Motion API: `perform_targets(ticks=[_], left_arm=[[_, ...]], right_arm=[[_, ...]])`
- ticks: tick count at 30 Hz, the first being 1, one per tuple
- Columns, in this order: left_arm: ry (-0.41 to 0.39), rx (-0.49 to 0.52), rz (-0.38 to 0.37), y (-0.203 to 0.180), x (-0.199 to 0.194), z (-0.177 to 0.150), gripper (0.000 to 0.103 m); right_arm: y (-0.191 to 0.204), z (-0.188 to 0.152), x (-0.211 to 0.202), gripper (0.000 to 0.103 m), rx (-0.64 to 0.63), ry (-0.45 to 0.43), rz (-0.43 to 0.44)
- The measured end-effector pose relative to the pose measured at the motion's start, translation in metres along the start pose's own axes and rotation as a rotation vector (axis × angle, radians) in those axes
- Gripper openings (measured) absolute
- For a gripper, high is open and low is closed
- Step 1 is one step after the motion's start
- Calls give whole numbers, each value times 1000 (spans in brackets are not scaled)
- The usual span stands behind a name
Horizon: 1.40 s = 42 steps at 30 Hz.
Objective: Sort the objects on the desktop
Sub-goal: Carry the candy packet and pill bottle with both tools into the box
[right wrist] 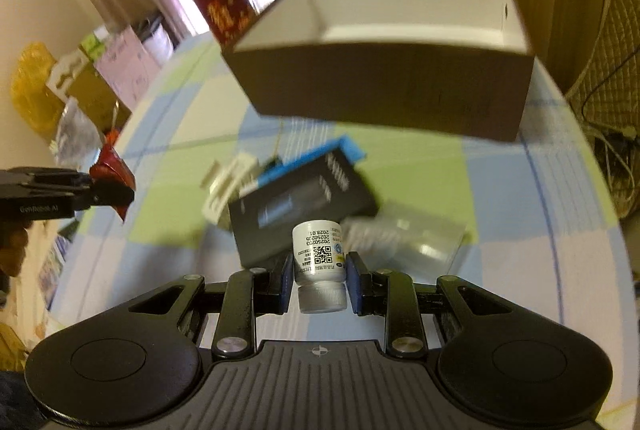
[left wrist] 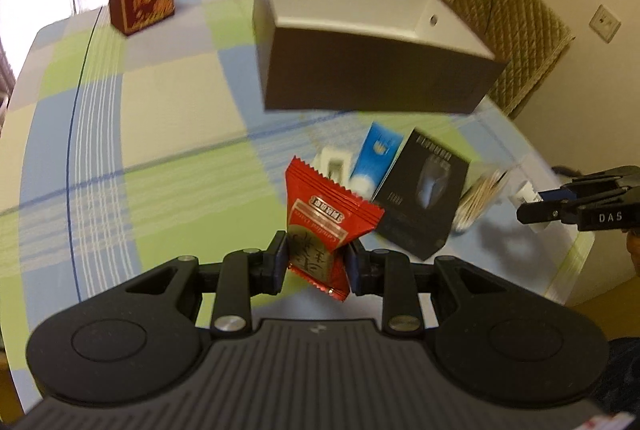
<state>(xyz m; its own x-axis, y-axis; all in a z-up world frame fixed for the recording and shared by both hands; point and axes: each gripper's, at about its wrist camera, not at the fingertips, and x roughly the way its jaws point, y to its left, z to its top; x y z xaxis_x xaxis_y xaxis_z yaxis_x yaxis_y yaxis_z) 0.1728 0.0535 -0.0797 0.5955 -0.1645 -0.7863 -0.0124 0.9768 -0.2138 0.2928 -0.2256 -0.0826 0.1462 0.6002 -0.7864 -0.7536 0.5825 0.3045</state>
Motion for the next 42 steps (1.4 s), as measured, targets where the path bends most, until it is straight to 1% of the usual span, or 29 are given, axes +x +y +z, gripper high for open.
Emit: perform_targets(ticks=[4, 11, 14, 18, 22, 25, 28, 31, 36, 42], left_arm=[[-43, 7, -14, -11, -5, 20, 25], [-102, 48, -27, -37, -2, 59, 25], [-134, 61, -32, -49, 0, 78, 25], [-172, 73, -40, -62, 4, 106, 25], [-192, 93, -33, -73, 12, 134, 25], [-198, 113, -21, -78, 20, 154, 25], [-186, 118, -7, -78, 35, 174, 25], [-159, 120, 11, -77, 52, 190, 25], [-97, 118, 52, -70, 90, 215, 25], [-15, 105, 96, -62, 137, 238, 25]], right_arm=[[-10, 21, -13, 25, -16, -37, 22], [-23, 58, -26, 25, -79, -100, 28], [-26, 80, -30, 25, -114, -135, 29], [-30, 107, -28, 25, -140, -171, 34], [-33, 134, -21, 25, -163, -193, 35], [-36, 155, -14, 25, -179, -203, 18], [-43, 173, -4, 25, -187, -202, -5], [-50, 188, 8, 25, -194, -190, -28], [-64, 209, 35, 25, -199, -154, -69], [-84, 227, 74, 25, -196, -87, -109]])
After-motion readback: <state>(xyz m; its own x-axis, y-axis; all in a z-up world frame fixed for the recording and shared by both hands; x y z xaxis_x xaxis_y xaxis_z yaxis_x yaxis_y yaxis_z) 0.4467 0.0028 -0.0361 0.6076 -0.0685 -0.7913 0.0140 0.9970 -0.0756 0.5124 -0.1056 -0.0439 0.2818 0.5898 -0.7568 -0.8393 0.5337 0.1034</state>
